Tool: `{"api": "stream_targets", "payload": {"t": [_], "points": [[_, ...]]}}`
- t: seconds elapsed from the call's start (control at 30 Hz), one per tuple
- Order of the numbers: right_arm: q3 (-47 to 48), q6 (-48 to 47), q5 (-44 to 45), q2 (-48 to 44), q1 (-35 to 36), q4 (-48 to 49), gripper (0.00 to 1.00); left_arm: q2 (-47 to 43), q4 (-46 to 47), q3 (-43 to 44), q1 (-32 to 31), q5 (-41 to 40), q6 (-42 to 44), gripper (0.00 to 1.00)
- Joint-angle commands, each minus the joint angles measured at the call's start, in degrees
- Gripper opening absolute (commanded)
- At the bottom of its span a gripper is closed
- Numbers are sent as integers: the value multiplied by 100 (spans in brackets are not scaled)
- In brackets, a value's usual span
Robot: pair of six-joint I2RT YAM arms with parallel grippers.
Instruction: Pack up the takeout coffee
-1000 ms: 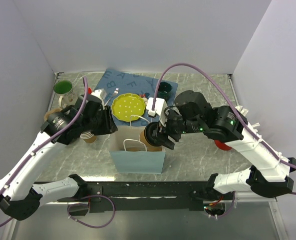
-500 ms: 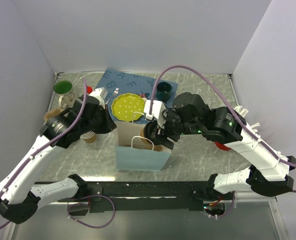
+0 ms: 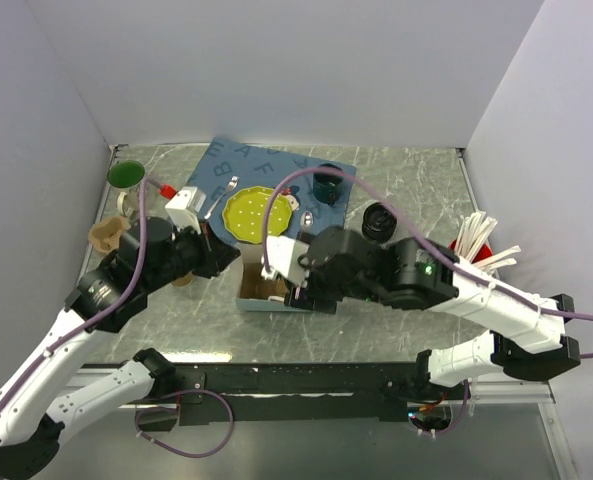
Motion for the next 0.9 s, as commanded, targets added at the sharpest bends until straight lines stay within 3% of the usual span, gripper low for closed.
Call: {"api": "stream_targets", "payload": {"t": [0.0, 0.3, 0.5, 0.73, 0.87], "points": [[-421, -34, 795, -216, 311, 474, 40, -545, 666, -374, -28, 586, 131, 1], [-1247, -7, 961, -313, 811, 775, 40, -712, -9, -401, -28, 921, 333, 4], [-1371, 563, 1252, -129, 1522, 766, 38, -1117, -422, -497, -28, 562, -35, 51], [-1142, 1397, 1638, 258, 2050, 388, 38, -1161, -1301, -111, -28, 395, 52, 64], [-1142, 1803, 1849, 346, 2253, 169, 37, -1187, -1942, 91, -28, 683, 166, 70]]}}
